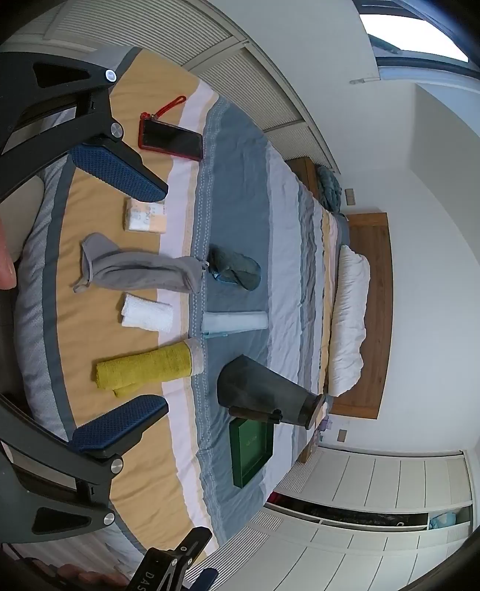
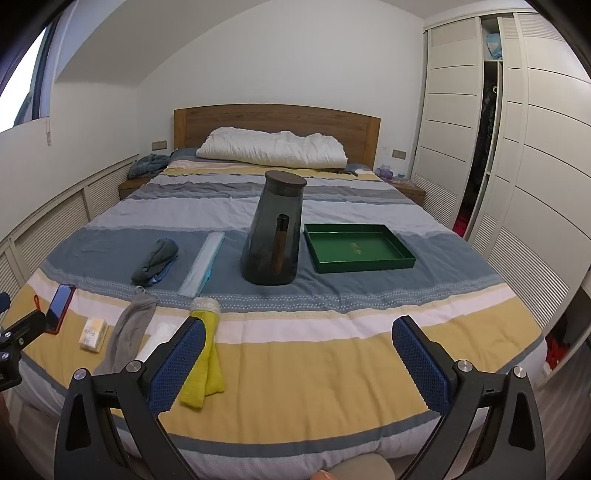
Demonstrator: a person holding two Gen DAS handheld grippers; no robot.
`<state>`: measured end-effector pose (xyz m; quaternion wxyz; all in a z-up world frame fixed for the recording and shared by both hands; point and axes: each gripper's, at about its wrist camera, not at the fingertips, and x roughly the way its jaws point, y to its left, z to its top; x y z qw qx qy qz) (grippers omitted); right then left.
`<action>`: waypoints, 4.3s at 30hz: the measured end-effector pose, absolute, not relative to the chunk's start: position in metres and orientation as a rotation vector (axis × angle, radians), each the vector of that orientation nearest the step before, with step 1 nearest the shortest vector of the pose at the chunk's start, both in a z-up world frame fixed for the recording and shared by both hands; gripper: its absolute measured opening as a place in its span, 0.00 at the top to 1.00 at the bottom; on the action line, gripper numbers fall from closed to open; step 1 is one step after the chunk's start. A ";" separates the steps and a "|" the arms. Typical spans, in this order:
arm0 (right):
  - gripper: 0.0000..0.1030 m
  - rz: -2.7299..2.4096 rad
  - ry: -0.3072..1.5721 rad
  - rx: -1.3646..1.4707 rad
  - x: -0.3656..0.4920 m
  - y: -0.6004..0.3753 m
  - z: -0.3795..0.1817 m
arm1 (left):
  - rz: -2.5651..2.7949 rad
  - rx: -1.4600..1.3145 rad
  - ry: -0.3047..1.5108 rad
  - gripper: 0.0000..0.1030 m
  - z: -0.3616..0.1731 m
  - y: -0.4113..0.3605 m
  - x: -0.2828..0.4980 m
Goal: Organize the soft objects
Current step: 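Move both tools toward the tissue pack and yellow towel roll, then grasp the 'Face' tissue pack with left tool while right tool grasps yellow towel roll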
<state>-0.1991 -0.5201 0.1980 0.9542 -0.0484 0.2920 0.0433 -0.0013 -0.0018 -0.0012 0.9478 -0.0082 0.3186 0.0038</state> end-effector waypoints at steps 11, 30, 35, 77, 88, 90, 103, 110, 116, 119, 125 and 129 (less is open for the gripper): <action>0.00 0.087 0.595 -0.099 -0.200 -0.519 0.199 | 0.007 -0.019 0.651 0.01 0.003 0.002 -0.001; 0.00 0.110 0.610 -0.125 -0.194 -0.508 0.192 | 0.020 -0.023 0.668 0.01 -0.004 0.009 0.003; 0.00 0.125 0.619 -0.138 -0.185 -0.501 0.189 | 0.026 -0.024 0.679 0.01 -0.010 0.012 0.010; 0.00 0.228 0.815 -0.240 -0.071 -0.401 0.063 | 0.163 -0.032 0.936 0.01 -0.134 0.145 0.103; 0.00 0.221 0.891 -0.253 -0.030 -0.386 0.023 | 0.116 0.010 1.081 0.01 -0.178 0.132 0.146; 0.00 0.229 0.907 -0.251 -0.023 -0.382 0.015 | 0.118 0.030 1.106 0.01 -0.185 0.132 0.153; 0.11 0.270 1.026 -0.228 0.022 -0.372 -0.037 | 0.141 0.035 1.220 0.01 -0.218 0.136 0.176; 0.47 0.322 1.075 -0.218 0.037 -0.368 -0.050 | 0.129 0.076 1.232 0.23 -0.218 0.126 0.183; 0.71 0.348 1.067 -0.258 0.039 -0.359 -0.051 | 0.103 0.104 1.227 0.55 -0.214 0.113 0.180; 0.80 0.352 1.060 -0.276 0.036 -0.357 -0.050 | 0.109 0.134 1.222 0.55 -0.213 0.107 0.177; 0.85 0.360 1.043 -0.314 0.031 -0.353 -0.048 | 0.120 0.164 1.204 0.56 -0.210 0.099 0.169; 0.86 0.360 1.035 -0.307 0.029 -0.354 -0.044 | 0.127 0.164 1.199 0.56 -0.206 0.088 0.160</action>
